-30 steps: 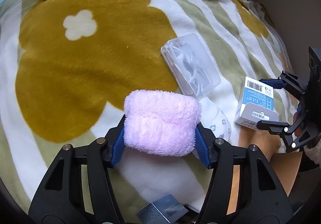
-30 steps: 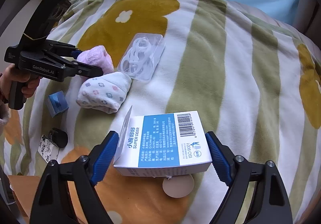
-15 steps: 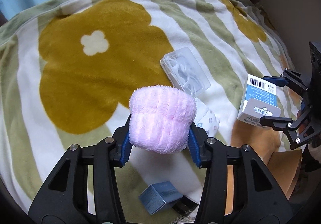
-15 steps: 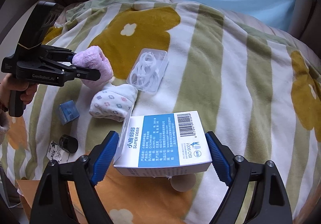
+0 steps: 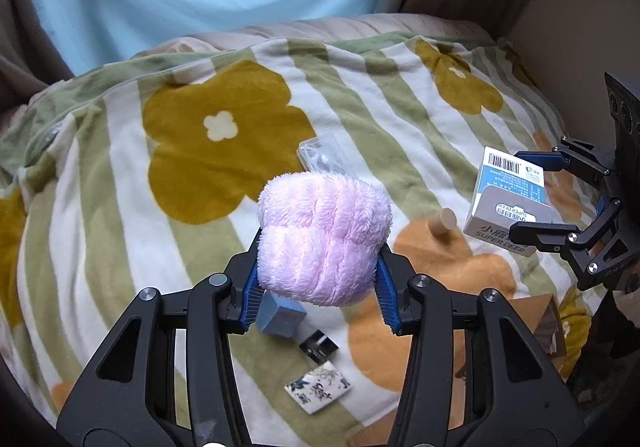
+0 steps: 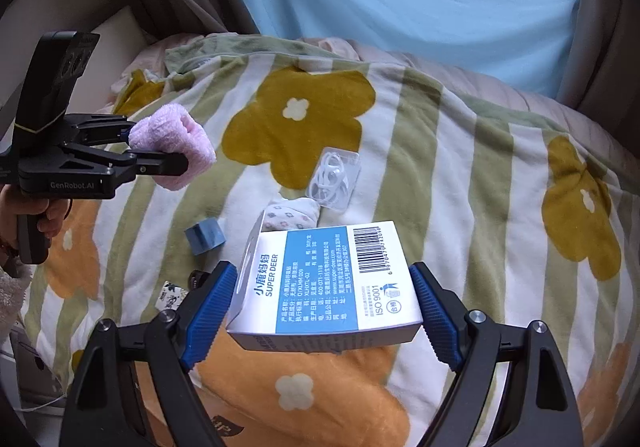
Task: Organize objects
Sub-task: 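Carry the towel and box into the cardboard box and open both tools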
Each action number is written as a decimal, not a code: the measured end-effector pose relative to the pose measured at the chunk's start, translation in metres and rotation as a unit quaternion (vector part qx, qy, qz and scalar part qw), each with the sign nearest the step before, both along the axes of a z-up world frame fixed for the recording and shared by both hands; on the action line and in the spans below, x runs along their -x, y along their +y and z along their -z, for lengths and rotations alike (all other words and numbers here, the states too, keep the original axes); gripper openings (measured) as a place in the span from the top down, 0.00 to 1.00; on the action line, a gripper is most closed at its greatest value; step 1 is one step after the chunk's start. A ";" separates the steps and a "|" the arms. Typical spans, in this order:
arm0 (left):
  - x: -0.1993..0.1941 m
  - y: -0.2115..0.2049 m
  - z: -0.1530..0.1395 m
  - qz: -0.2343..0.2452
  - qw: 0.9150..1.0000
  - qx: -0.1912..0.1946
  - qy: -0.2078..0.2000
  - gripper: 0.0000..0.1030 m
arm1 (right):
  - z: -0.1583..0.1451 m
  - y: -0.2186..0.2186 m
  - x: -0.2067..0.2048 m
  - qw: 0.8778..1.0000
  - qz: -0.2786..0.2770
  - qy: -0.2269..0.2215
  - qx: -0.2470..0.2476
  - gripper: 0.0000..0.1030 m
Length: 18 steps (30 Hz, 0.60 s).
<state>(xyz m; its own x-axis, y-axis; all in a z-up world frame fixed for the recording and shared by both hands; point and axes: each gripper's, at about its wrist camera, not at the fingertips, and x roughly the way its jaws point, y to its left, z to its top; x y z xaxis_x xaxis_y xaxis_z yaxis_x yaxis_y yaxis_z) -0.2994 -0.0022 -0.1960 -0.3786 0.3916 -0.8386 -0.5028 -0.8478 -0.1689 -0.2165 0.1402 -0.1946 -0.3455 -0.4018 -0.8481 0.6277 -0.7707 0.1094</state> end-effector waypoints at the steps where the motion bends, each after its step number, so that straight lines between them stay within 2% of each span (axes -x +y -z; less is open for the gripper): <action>1: -0.012 -0.001 -0.007 -0.002 1.000 -0.002 0.005 0.58 | -0.009 0.001 -0.009 1.000 -0.008 0.005 0.006 0.19; 7: -0.087 -0.006 -0.042 -0.018 1.000 -0.012 0.022 0.58 | -0.050 0.002 -0.066 0.997 -0.063 0.030 0.034 0.19; 11: -0.141 -0.013 -0.057 -0.039 0.998 -0.014 0.041 0.58 | -0.065 0.009 -0.105 0.994 -0.090 0.037 0.040 0.19; 14: -0.175 -0.017 -0.057 -0.050 0.998 -0.017 0.039 0.58 | -0.067 0.015 -0.128 0.993 -0.108 0.025 0.038 0.19; 18: -0.217 -0.018 -0.041 -0.065 0.998 -0.017 0.019 0.58 | -0.060 0.021 -0.157 0.991 -0.133 0.008 0.030 0.19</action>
<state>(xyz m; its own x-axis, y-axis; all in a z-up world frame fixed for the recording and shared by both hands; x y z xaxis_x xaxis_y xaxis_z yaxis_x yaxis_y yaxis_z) -0.0829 -0.0204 -0.1545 -0.4596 0.3657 -0.8093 -0.3963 -0.9000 -0.1816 -0.0599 0.1616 -0.1342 -0.2335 -0.5299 -0.8153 0.8101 -0.5697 0.1383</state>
